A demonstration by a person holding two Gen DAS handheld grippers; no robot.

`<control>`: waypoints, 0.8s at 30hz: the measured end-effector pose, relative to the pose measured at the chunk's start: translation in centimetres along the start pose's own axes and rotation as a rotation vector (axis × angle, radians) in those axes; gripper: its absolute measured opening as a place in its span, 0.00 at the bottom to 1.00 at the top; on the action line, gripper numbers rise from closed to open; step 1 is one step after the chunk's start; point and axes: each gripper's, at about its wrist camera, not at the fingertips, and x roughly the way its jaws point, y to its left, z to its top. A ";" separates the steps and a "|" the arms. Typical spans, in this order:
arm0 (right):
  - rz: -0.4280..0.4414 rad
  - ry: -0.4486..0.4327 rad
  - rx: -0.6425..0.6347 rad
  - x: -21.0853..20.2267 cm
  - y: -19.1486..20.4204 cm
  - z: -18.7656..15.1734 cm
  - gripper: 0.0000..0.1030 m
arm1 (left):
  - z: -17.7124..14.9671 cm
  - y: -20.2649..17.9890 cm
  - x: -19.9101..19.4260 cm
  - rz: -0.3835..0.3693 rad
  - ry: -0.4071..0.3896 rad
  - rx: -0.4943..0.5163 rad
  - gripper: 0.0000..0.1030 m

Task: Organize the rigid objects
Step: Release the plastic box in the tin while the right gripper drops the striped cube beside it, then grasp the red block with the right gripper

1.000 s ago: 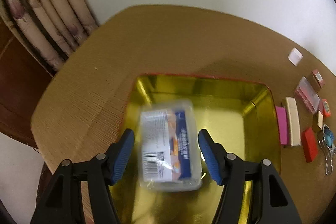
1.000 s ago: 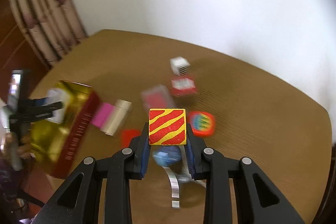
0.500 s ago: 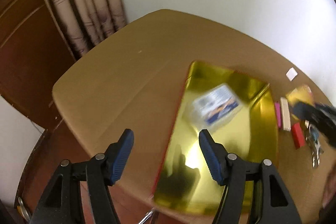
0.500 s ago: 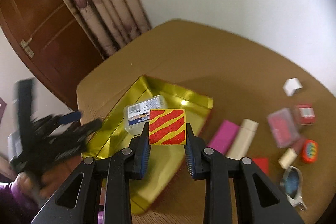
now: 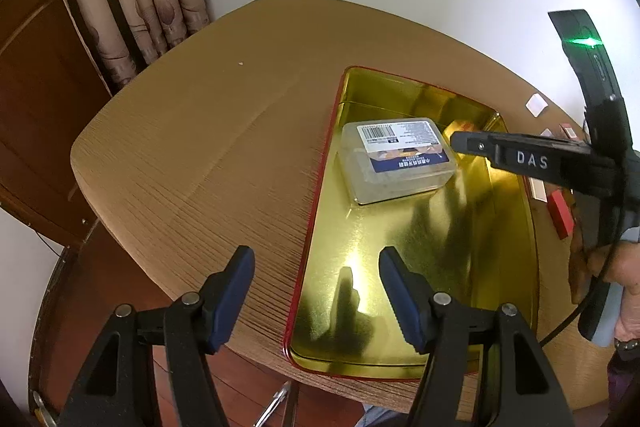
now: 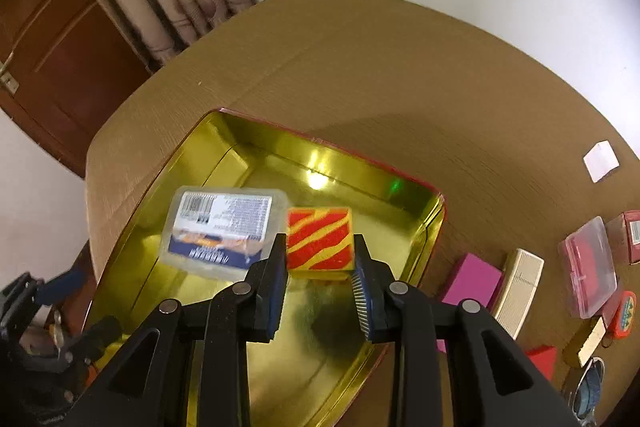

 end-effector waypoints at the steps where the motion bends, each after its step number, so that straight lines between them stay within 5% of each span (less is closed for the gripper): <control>1: 0.012 -0.014 0.010 -0.5 -0.2 -0.2 0.44 | 0.0 0.0 0.0 -0.003 0.000 0.004 0.64; 8: 0.053 -0.253 0.144 -10.4 -3.6 -7.4 0.47 | -0.8 -1.7 -0.3 -0.060 -0.004 0.045 0.64; 15: -0.048 -0.167 0.190 -15.5 -10.3 -17.4 0.48 | -1.4 -3.9 -1.3 -0.036 -0.016 0.097 0.67; 19: -0.009 -0.155 0.180 -15.3 -11.7 -17.2 0.48 | -1.5 -4.6 -1.8 0.112 -0.053 0.103 0.67; 24: 0.015 -0.107 0.174 -12.2 -11.1 -13.6 0.44 | -1.5 -3.4 -3.3 0.048 -0.053 0.023 0.67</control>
